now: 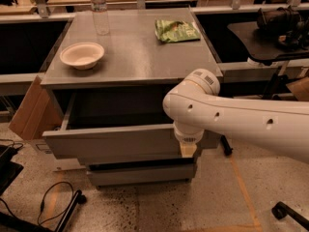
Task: Open top drawer
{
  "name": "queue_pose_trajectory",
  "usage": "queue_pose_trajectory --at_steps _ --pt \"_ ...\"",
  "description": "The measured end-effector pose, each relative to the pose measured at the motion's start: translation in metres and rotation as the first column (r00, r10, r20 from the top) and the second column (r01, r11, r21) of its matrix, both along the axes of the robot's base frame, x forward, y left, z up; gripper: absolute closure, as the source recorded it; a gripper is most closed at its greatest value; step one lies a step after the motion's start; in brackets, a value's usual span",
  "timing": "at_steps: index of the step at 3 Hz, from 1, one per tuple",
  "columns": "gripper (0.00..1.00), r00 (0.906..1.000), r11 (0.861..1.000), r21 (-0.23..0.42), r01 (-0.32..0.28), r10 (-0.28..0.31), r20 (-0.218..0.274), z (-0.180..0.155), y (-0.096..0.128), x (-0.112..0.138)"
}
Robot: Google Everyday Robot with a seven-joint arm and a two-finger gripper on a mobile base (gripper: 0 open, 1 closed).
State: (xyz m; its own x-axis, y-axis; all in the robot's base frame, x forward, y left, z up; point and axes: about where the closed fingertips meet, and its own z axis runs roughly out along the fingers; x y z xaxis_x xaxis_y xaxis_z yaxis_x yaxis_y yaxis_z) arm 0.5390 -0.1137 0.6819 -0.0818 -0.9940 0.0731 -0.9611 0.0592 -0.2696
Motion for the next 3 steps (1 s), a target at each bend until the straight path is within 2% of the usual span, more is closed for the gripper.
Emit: queue_pose_trajectory --at_steps 1,2,3 --pt "0.70 0.9988 0.999 -0.044 0.026 -0.028 -0.040 0.016 -0.004 -0.024" --pt "0.94 0.9968 0.994 -0.101 0.047 -0.053 -0.060 0.042 -0.005 -0.052" --pt "0.00 0.9959 0.991 -0.118 0.054 -0.062 -0.065 0.049 -0.008 -0.059"
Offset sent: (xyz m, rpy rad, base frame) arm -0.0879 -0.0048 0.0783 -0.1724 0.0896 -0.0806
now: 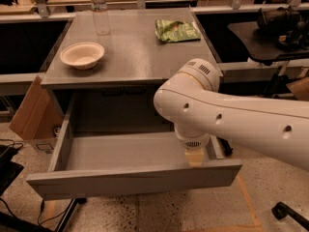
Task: Open top drawer
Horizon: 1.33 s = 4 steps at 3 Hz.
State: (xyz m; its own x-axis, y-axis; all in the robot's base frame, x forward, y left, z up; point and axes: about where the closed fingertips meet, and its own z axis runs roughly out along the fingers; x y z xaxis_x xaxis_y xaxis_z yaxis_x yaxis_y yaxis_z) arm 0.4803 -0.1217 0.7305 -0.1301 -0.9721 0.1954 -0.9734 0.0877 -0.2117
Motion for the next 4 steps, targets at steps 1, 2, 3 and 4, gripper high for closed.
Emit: queue_pose_trajectory --at_steps 1,2,3,4 --pt "0.00 1.0000 1.000 0.001 0.000 0.000 0.001 0.000 0.000 0.000" --pt "0.00 0.9987 1.000 0.012 -0.028 0.028 0.042 -0.005 0.002 0.019" --pt "0.26 0.9915 0.997 0.025 -0.068 0.065 0.113 0.001 0.002 0.051" --pt "0.49 0.9851 0.992 0.096 -0.086 0.070 0.157 -0.010 0.003 0.067"
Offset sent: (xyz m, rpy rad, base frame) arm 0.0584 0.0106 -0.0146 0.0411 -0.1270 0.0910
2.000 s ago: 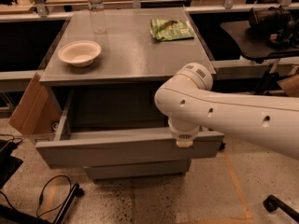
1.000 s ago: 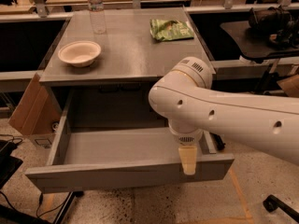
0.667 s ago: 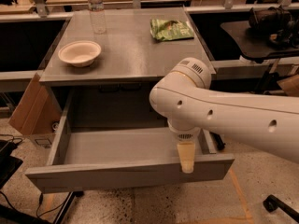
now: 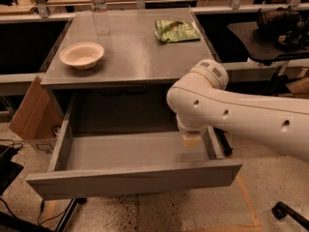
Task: Open top drawer
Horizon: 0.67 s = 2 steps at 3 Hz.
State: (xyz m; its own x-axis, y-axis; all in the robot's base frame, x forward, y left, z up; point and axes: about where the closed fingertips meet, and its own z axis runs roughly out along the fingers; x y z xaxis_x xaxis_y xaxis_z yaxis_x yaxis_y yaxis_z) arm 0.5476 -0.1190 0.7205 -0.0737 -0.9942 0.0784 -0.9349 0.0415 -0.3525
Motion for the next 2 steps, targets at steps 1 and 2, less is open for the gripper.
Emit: queue_pose_trajectory --at_steps 1,2 --pt "0.72 1.0000 0.995 0.099 0.000 0.000 -0.003 -0.027 0.006 0.007" --pt "0.96 0.9970 0.983 0.179 0.032 -0.018 -0.076 -0.054 0.019 0.000"
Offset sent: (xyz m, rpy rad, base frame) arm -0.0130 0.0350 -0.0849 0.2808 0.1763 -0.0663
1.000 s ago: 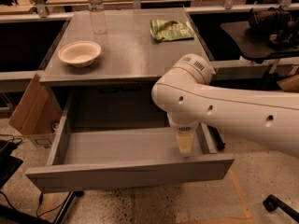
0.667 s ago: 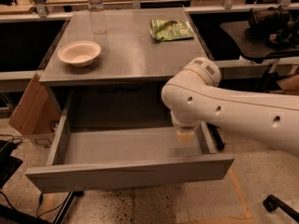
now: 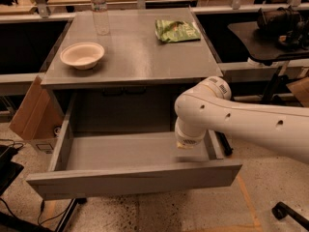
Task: Open top drawer
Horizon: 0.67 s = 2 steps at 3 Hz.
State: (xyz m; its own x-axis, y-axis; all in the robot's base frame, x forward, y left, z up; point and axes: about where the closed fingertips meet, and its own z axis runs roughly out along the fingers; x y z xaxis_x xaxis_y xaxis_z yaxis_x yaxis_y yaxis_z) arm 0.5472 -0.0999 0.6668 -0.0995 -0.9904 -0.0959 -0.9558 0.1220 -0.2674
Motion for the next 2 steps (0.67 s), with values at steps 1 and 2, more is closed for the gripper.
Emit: queue_pose_trajectory --at_steps 1,2 --pt "1.00 0.9956 0.998 0.054 0.024 -0.019 -0.092 -0.003 0.018 -0.017" --pt "1.00 0.9509 0.996 0.054 0.074 -0.054 -0.305 0.019 0.027 -0.065"
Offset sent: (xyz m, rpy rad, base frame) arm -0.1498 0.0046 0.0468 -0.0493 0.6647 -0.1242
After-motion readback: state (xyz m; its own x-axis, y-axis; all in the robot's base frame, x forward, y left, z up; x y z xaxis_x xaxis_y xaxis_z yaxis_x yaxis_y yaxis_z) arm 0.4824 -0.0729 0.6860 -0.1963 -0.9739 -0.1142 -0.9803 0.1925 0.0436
